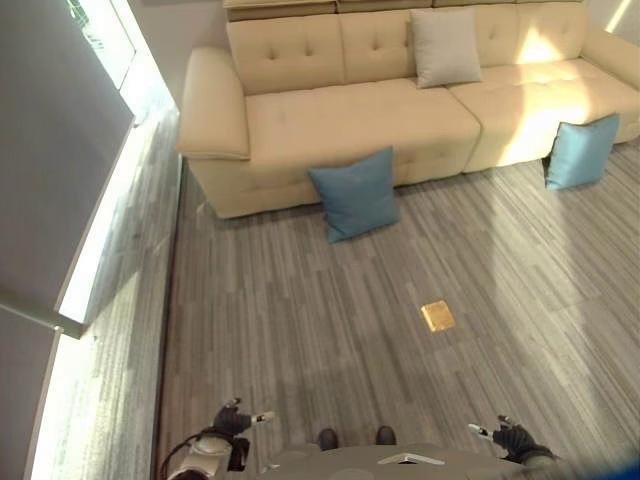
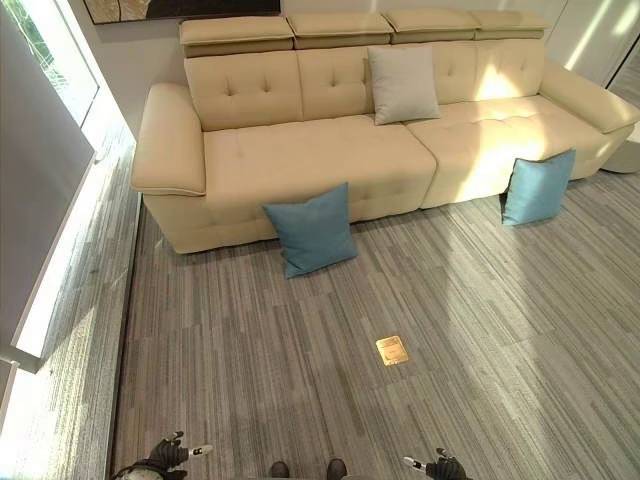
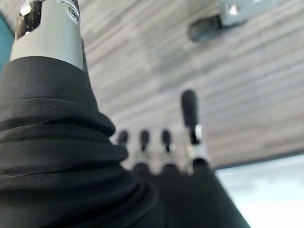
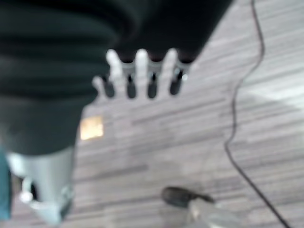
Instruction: Pick up all the scattered cushions and arrange them neatly on the sofa.
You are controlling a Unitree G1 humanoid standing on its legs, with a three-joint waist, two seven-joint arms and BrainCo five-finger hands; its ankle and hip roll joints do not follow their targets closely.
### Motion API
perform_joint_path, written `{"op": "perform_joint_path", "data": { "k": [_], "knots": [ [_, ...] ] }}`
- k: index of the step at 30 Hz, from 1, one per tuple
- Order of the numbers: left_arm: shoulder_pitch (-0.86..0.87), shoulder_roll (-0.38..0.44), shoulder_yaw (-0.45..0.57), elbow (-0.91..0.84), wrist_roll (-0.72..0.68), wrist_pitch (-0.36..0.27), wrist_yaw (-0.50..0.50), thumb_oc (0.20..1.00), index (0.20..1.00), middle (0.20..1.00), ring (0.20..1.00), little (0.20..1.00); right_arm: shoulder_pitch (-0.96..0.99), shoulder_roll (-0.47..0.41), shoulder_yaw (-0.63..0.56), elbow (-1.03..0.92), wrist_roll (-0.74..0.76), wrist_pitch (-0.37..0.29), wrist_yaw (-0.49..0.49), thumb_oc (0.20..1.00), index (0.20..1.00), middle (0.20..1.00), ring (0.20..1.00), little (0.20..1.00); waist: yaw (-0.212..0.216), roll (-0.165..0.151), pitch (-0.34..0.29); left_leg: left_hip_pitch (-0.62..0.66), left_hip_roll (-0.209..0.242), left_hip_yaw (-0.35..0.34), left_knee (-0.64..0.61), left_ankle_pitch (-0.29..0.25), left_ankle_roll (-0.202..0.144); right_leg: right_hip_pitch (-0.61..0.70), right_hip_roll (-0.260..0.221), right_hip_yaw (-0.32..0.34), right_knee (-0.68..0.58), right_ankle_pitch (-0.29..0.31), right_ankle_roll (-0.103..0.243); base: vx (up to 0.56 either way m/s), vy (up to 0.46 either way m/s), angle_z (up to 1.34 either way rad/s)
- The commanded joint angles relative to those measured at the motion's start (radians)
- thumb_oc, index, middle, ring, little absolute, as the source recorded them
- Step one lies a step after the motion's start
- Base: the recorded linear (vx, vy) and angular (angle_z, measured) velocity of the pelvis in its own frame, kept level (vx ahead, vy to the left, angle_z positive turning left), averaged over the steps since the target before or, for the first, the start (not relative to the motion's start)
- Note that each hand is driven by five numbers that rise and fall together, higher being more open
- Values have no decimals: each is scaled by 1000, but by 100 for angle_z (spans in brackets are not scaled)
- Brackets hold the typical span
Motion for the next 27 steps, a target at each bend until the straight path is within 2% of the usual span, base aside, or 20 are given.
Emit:
{"op": "perform_joint_path", "data": {
  "k": [1,12,14,16,18,19,20,22,24,27],
  "knots": [
    [-78,-25,17,67,29,-12,-2,1000,1000,1000,1000,1000,-30,-17,31,24,-2,-3,-7,1000,1000,1000,1000,1000,13,6,-1,0,8,-105,4,9,-86,-7,18,26,10,3,74,0,0,0],
    [-102,-20,-5,47,24,-9,5,1000,1000,1000,1000,1000,-39,-33,39,16,7,-2,-8,1000,1000,1000,1000,1000,7,5,22,-1,29,-118,21,13,-99,-16,31,24,48,-25,52,15,-61,2],
    [-127,-20,-19,34,17,-11,5,1000,1000,1000,1000,1000,-46,-37,38,14,17,-5,-12,1000,1000,1000,1000,1000,4,-9,52,-77,22,-109,152,2,-123,-38,20,18,75,-30,43,-98,-74,18],
    [-148,-22,-36,24,13,-13,3,1000,1000,1000,1000,1000,-48,-41,34,6,25,-6,-13,1000,1000,1000,1000,1000,4,-23,81,-155,18,-88,274,31,-146,-47,10,10,95,-30,36,-77,-75,46],
    [-151,-24,-42,19,7,-13,4,1000,1000,1000,1000,1000,-47,-38,36,6,29,-5,-16,1000,1000,1000,1000,1000,9,-26,83,-185,18,-86,283,37,-140,-46,9,9,97,-35,32,53,-32,33],
    [-151,-25,-44,18,4,-13,5,1000,1000,1000,1000,1000,-47,-37,39,4,32,-3,-17,1000,1000,1000,1000,1000,13,-27,77,-198,5,-99,256,25,-129,-44,10,11,97,-40,33,284,30,-6],
    [-140,-26,-43,19,3,-9,8,1000,1000,1000,1000,1000,-49,-35,46,1,25,-1,-19,1000,1000,1000,1000,1000,22,-23,59,-200,-19,-136,170,34,-109,-25,22,36,84,-50,37,304,51,-8],
    [-137,-25,-39,20,2,-8,9,1000,1000,1000,1000,1000,-56,-39,49,-6,26,-1,-17,1000,1000,1000,1000,1000,30,-17,59,-217,-28,-139,147,54,-102,-18,34,55,90,-61,38,249,89,-17],
    [-138,-23,-33,28,3,-8,12,1000,1000,1000,1000,1000,-59,-36,51,-15,25,-1,-15,1000,1000,1000,1000,1000,29,-20,50,-208,-27,-134,138,53,-95,-14,30,70,101,-76,41,193,127,-43],
    [-125,-20,-28,12,3,-10,10,1000,1000,1000,1000,1000,-74,-32,59,-36,11,-3,-15,1000,1000,1000,1000,1000,47,-10,39,-174,-33,-122,111,30,-58,-39,-2,85,195,-96,70,203,155,-56]
  ]
}}
